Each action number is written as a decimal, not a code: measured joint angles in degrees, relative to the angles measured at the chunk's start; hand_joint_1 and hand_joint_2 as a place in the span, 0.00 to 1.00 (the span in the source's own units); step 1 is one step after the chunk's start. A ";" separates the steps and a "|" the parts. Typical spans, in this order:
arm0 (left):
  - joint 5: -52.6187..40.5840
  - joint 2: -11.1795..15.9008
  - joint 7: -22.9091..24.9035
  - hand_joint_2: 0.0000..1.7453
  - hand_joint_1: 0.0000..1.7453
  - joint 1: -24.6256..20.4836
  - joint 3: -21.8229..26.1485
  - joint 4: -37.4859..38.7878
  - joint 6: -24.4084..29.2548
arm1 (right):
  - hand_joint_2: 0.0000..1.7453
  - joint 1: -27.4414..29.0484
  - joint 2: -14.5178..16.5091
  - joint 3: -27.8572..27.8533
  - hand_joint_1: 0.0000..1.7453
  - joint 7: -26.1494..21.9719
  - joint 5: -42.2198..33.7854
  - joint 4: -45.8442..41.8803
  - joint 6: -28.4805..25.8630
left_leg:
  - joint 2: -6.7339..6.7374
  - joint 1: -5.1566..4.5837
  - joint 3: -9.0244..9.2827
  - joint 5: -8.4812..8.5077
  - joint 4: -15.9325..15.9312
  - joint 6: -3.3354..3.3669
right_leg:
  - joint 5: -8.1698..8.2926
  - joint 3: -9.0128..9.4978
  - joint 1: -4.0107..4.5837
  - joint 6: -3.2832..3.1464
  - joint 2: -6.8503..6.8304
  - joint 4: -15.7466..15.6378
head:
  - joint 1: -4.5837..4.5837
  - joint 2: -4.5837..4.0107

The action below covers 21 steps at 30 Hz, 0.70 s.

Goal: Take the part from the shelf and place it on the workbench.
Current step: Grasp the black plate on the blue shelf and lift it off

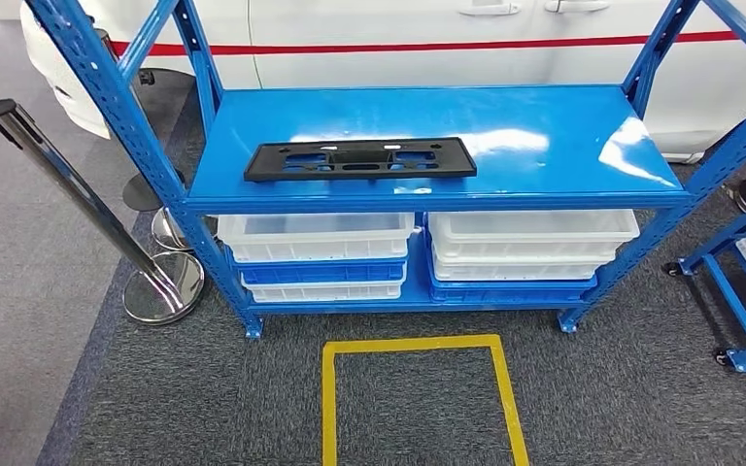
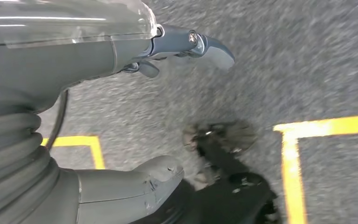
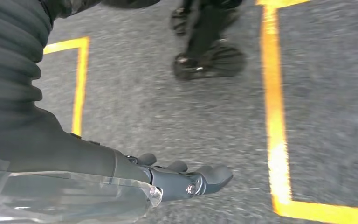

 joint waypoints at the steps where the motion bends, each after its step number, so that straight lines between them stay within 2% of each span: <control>1: -0.03 -0.08 -0.71 1.00 0.00 -0.11 0.41 0.43 0.37 | 1.00 -0.25 0.08 -0.60 0.00 -0.41 -0.27 0.21 -0.29 | 0.08 0.13 0.17 0.28 -0.39 0.41 | -0.50 -0.18 -0.04 0.23 0.05 0.57 | 0.01 0.00; 2: 0.08 -0.15 -1.08 1.00 0.00 -0.23 0.79 0.80 0.74 | 1.00 -0.42 0.15 -1.13 0.00 -0.65 -0.55 0.42 -0.44 | 0.17 0.27 0.32 0.53 -0.78 0.78 | -1.67 -0.89 -0.04 0.38 0.11 2.21 | 0.02 0.00; 5: 0.43 -0.22 -1.46 1.00 0.00 -0.39 1.78 1.65 1.42 | 1.00 -0.51 0.25 -2.44 0.00 -0.94 -1.10 1.02 -0.55 | 0.27 0.20 0.13 0.71 -0.90 1.18 | -6.92 -6.03 -0.15 0.64 0.26 12.57 | 0.02 0.00; 6: 0.50 -0.22 -1.53 1.00 0.00 -0.41 2.07 1.89 1.57 | 1.00 -0.50 0.25 -2.79 0.00 -0.97 -1.22 1.20 -0.69 | 0.27 0.15 0.08 0.69 -0.84 1.17 | -7.46 -7.32 -0.17 0.73 0.27 15.05 | 0.02 0.00; 7: 0.54 -0.22 -1.58 0.75 0.00 -0.44 2.32 2.08 1.86 | 0.75 -0.49 0.25 -3.11 0.00 -0.98 -1.35 1.36 -1.00 | 0.27 0.13 0.09 0.65 -0.79 1.14 | -6.74 -7.49 -0.20 0.77 0.28 15.26 | 0.02 0.00; 8: 0.61 -0.22 -1.63 0.50 0.00 -0.48 2.57 2.22 2.36 | 0.50 -0.49 0.25 -3.45 0.00 -0.97 -1.56 1.49 -1.34 | 0.25 0.13 0.16 0.58 -0.71 1.07 | -5.05 -6.58 -0.26 0.76 0.27 13.33 | 0.02 0.00; 9: 0.79 -0.22 -1.67 0.25 0.00 -0.54 2.86 2.33 3.09 | 0.25 -0.51 0.25 -3.80 0.00 -1.02 -1.87 1.57 -1.58 | 0.24 0.13 0.24 0.45 -0.59 0.94 | -2.81 -4.71 -0.33 0.70 0.26 9.53 | 0.03 0.00; 10: 1.07 -0.22 -1.70 0.00 0.00 -0.65 3.19 2.41 3.92 | 0.25 -0.61 0.25 -4.18 0.00 -1.24 -2.26 1.62 -1.54 | 0.22 0.04 0.24 0.24 -0.40 0.70 | -1.20 -2.76 -0.30 0.57 0.26 5.53 | 0.03 0.00; 11: 1.46 -0.19 -1.71 0.00 0.00 -0.79 3.58 2.48 4.72 | 0.50 -0.76 0.27 -4.57 0.00 -1.77 -2.73 1.64 -1.10 | 0.21 -0.05 0.16 0.02 -0.19 0.39 | -0.15 -1.30 -0.23 0.36 0.29 2.43 | 0.02 0.00; 12: 2.06 -0.14 -1.84 0.00 0.00 -0.97 4.11 2.54 5.42 | 0.75 -0.96 0.31 -4.99 0.00 -2.76 -3.21 1.65 -0.38 | 0.21 -0.14 0.06 -0.16 -0.01 0.07 | 0.19 -0.52 -0.14 0.13 0.33 0.68 | 0.01 0.00; 13: 2.71 -0.09 -2.14 0.00 0.00 -1.14 4.74 2.57 5.91 | 1.00 -1.21 0.39 -5.45 0.00 -4.15 -3.66 1.66 0.41 | 0.21 -0.21 -0.04 -0.29 0.05 -0.27 | -0.01 -0.38 0.01 -0.14 0.38 0.21 | 0.01 0.00; 15: 3.83 -0.03 -3.09 0.00 0.00 -1.46 6.15 2.59 6.49 | 1.00 -1.87 0.58 -6.32 0.00 -7.30 -4.23 1.64 1.49 | 0.23 -0.11 -0.01 -0.45 0.08 -0.87 | 0.13 -0.41 0.00 -0.77 0.45 0.06 | 0.01 0.00; 17: 3.84 -0.07 -3.91 0.00 0.00 -1.79 7.05 2.60 6.93 | 1.00 -3.02 0.74 -6.88 0.00 -9.90 -4.19 1.54 2.15 | 0.22 0.05 -0.76 -2.03 2.20 -1.46 | 0.32 -0.41 -0.18 -1.42 0.44 -0.20 | 0.01 0.00; 18: 3.51 -0.08 -4.32 0.00 0.00 -1.94 7.27 2.60 7.14 | 1.00 -3.75 0.80 -7.00 0.00 -10.98 -3.95 1.40 2.70 | 0.21 0.13 -1.92 -3.70 4.88 -1.71 | 0.39 -0.44 -0.26 -1.64 0.41 -0.28 | -0.01 0.00; 20: 2.91 -0.09 -5.50 0.00 0.00 -2.17 7.61 2.61 7.28 | 1.00 -5.31 0.85 -7.08 0.00 -12.92 -2.93 1.01 4.02 | 0.21 0.22 -5.60 -7.53 12.73 -2.07 | 0.38 -0.52 -0.18 -1.82 0.40 -0.26 | -0.01 0.00; 21: 2.70 -0.08 -6.09 0.00 0.00 -2.26 7.79 2.61 7.24 | 1.00 -6.14 0.87 -7.06 0.00 -13.75 -1.92 0.79 4.45 | 0.21 0.24 -7.18 -8.55 15.93 -2.16 | 0.37 -0.51 -0.12 -1.85 0.40 -0.24 | 0.00 0.00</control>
